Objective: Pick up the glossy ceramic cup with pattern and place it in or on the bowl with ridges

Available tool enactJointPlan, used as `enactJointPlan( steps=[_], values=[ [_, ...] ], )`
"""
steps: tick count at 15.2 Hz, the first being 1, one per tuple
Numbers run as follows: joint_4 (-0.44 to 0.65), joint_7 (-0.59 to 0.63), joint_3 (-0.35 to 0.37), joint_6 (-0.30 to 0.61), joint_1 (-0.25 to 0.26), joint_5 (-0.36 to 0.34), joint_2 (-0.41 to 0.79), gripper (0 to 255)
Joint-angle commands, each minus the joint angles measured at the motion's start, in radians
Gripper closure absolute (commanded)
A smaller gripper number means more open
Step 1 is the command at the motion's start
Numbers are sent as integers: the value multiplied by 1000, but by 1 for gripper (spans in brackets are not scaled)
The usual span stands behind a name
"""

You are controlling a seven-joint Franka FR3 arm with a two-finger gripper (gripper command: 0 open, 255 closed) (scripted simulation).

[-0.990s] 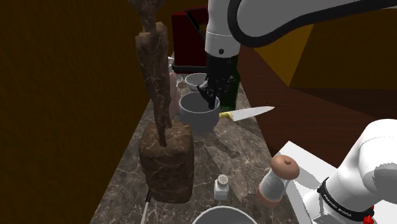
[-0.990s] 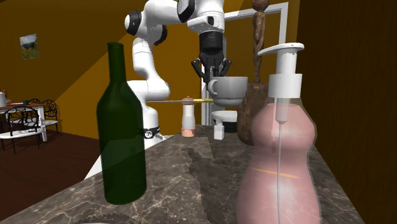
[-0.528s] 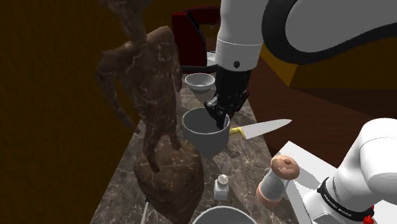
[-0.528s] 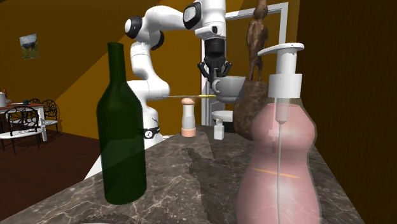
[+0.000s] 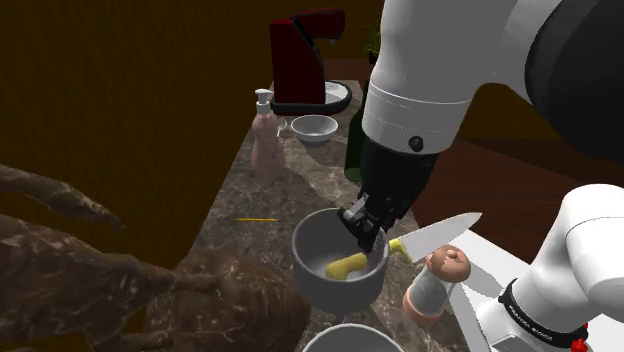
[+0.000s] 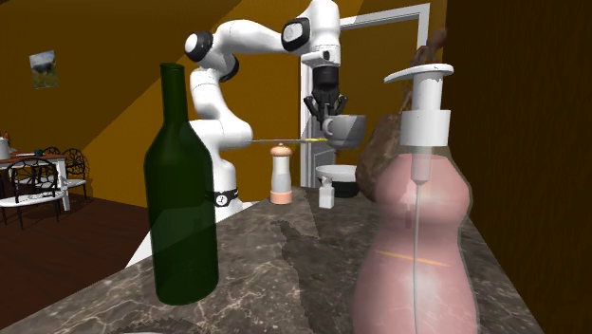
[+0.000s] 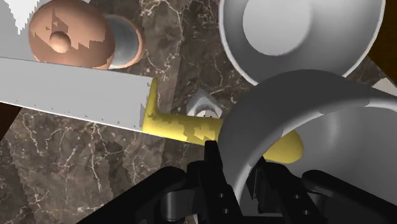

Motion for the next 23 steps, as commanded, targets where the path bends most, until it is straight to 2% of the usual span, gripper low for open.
enactJointPlan(
  steps=[1,9,23],
  values=[
    [6,45,29,-22,23,23,-24,255],
    [53,231,170,-71,98,114,-68,255],
    [-113,219,241,114,110,165,-52,255]
  ],
)
